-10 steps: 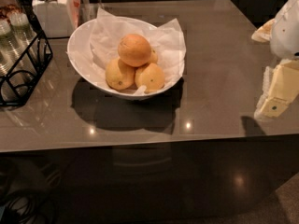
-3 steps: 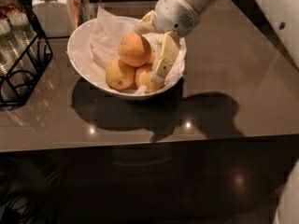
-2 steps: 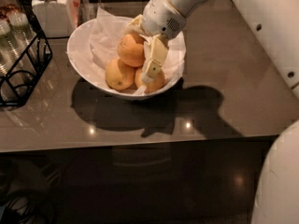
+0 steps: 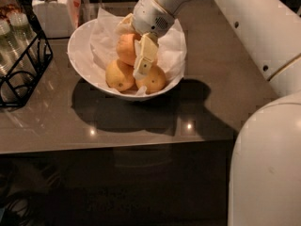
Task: Pick orange from white bowl
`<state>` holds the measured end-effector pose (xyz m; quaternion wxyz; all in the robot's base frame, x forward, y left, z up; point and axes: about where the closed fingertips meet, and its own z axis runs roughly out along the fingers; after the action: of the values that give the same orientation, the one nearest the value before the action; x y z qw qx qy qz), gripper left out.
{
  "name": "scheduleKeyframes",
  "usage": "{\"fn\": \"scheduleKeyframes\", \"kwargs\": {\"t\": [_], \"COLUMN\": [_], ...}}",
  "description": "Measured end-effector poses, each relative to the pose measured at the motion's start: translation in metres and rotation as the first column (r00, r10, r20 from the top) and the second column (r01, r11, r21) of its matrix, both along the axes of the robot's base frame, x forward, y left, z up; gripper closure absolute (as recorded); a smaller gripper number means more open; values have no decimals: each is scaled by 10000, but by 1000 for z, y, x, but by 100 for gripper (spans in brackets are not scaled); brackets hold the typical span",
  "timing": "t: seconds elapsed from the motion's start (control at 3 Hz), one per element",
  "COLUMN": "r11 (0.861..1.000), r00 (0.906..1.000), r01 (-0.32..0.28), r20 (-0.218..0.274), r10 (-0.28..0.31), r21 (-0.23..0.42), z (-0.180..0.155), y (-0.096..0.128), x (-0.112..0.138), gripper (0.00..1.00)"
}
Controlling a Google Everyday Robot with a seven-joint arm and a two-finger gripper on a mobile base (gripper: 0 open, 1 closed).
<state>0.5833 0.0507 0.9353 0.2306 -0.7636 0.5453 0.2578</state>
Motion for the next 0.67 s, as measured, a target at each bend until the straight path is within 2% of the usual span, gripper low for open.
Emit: {"fn": "scheduleKeyframes", "kwargs": {"t": [0.33, 0.67], "r11": [9995, 9995], "r00": [9996, 9996], "r01": [241, 241], "r20": [118, 118], "r10": [-239, -239], "r21": [-211, -210], "z": [-1, -1], "y": [-9, -9], "x": [4, 4], "gripper": [0, 19]}}
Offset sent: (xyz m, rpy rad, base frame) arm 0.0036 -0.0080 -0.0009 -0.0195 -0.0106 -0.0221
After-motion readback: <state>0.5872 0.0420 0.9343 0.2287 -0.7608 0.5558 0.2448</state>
